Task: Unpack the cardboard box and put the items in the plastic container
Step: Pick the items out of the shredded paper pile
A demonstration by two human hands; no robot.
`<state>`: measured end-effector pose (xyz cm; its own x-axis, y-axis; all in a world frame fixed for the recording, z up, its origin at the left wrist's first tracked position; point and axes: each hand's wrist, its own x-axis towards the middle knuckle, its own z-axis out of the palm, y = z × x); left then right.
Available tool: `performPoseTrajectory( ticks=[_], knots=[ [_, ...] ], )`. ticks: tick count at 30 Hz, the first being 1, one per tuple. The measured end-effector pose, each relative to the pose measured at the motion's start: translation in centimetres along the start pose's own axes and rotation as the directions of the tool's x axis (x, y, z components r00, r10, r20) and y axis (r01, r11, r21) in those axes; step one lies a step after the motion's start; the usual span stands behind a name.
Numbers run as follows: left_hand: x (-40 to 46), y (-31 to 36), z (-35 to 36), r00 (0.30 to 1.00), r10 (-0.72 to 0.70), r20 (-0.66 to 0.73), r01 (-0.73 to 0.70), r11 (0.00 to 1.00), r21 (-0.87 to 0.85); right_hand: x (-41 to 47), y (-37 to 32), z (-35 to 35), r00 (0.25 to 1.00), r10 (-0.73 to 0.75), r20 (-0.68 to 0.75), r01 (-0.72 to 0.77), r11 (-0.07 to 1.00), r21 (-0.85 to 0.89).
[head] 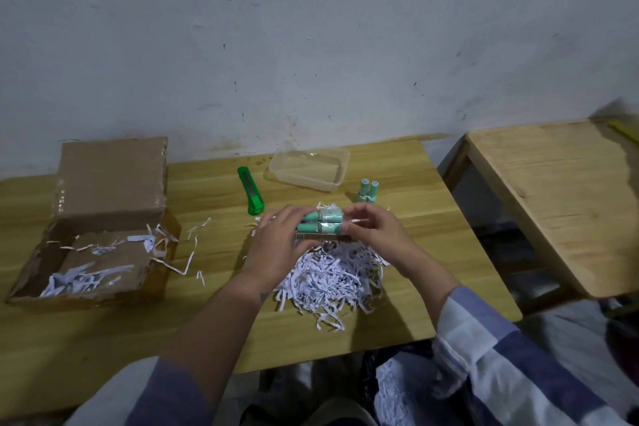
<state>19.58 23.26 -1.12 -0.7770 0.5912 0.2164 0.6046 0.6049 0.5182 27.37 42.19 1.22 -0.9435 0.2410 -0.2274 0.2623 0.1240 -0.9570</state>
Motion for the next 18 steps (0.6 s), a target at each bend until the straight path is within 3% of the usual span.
performPoseTrajectory(
  ticks=[3,6,10,12,15,18],
  knots=[
    [-0.1,0.2,-1.0,1.0,0.002,-0.019,-0.004,0.995,-0.102,1.0,-1.2,0.6,0.996,-0.072,-0.043,0.07,0.996,-0.058],
    [-0.1,-0.2,-1.8,0.999,0.045,0.008,-0.044,0.991,-0.124,1.7,-1.6,0.8,0.997,-0.066,-0.05,0.058,0.986,-0.154],
    [-0.3,-1.0,-2.0,0.999,0.017,0.038,-0.009,0.978,-0.208,1.9,-1.7,0.1,0.998,-0.033,-0.046,0.029,0.995,-0.1],
    [-0.3,-1.2,-1.9,0.999,0.014,0.041,-0.004,0.976,-0.216,2.1,-1.7,-0.3,0.995,-0.07,-0.067,0.057,0.981,-0.183],
    [0.1,-0.7,-1.6,0.995,0.069,0.075,-0.051,0.973,-0.225,2.0,-2.3,0.2,0.994,-0.048,0.096,0.074,0.955,-0.287],
    [0.7,0.4,-0.9,0.993,0.047,0.112,-0.021,0.973,-0.23,2.0,-2.4,0.1,0.997,-0.016,0.069,0.041,0.927,-0.372]
  ],
)
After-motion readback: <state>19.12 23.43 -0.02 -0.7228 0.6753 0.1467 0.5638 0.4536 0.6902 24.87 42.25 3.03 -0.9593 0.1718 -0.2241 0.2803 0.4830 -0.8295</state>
